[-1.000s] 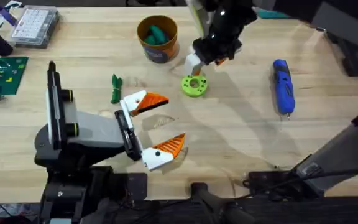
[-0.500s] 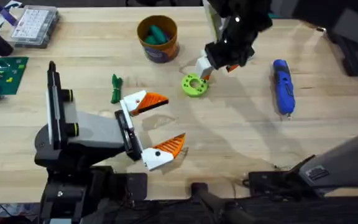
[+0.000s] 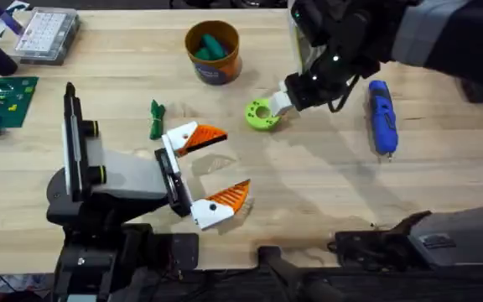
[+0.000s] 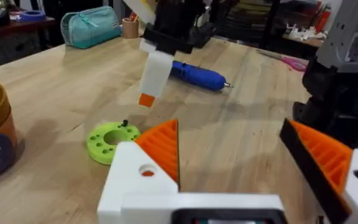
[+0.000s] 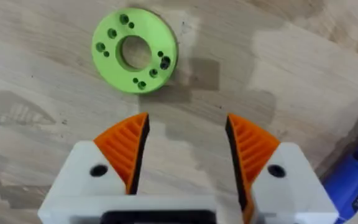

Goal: Pick up the gripper from the table and insert it into the empty holder that is missing its gripper. Then pick up a screw, insert it into the mounting hole, and use the screwdriver to tighten it. Finally, clean up the table by picking up the vegetable and placing it into the bucket.

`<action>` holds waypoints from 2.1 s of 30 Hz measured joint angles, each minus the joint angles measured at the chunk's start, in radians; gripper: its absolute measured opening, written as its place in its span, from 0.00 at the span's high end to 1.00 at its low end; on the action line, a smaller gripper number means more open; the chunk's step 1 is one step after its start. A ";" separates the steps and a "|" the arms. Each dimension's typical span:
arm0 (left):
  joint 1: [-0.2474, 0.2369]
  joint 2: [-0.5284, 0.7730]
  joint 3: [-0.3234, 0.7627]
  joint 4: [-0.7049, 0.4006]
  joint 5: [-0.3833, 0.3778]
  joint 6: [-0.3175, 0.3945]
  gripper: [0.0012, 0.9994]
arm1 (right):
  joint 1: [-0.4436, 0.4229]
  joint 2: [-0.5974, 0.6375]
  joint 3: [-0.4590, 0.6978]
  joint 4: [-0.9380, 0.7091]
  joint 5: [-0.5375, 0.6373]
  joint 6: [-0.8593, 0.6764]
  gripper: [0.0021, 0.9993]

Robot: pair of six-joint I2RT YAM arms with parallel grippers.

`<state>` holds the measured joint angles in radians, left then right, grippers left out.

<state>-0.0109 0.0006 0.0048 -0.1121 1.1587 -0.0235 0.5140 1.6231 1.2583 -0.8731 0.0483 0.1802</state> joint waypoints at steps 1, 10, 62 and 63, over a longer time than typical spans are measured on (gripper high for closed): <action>0.000 0.000 0.000 0.000 0.000 0.000 0.01 | 0.000 0.007 0.000 0.007 0.000 0.000 0.25; 0.000 0.000 0.000 0.000 0.000 0.000 0.01 | 0.002 0.030 -0.003 0.055 0.000 -0.001 0.25; 0.000 0.000 0.000 0.000 -0.003 0.000 0.01 | 0.019 0.225 0.052 0.145 -0.034 -0.047 0.45; 0.000 0.000 0.000 0.000 -0.003 0.000 0.01 | 0.019 0.225 0.052 0.146 -0.033 -0.047 0.45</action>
<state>-0.0109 0.0006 0.0048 -0.1120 1.1553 -0.0236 0.5327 1.8477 1.3102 -0.7275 0.0148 0.1337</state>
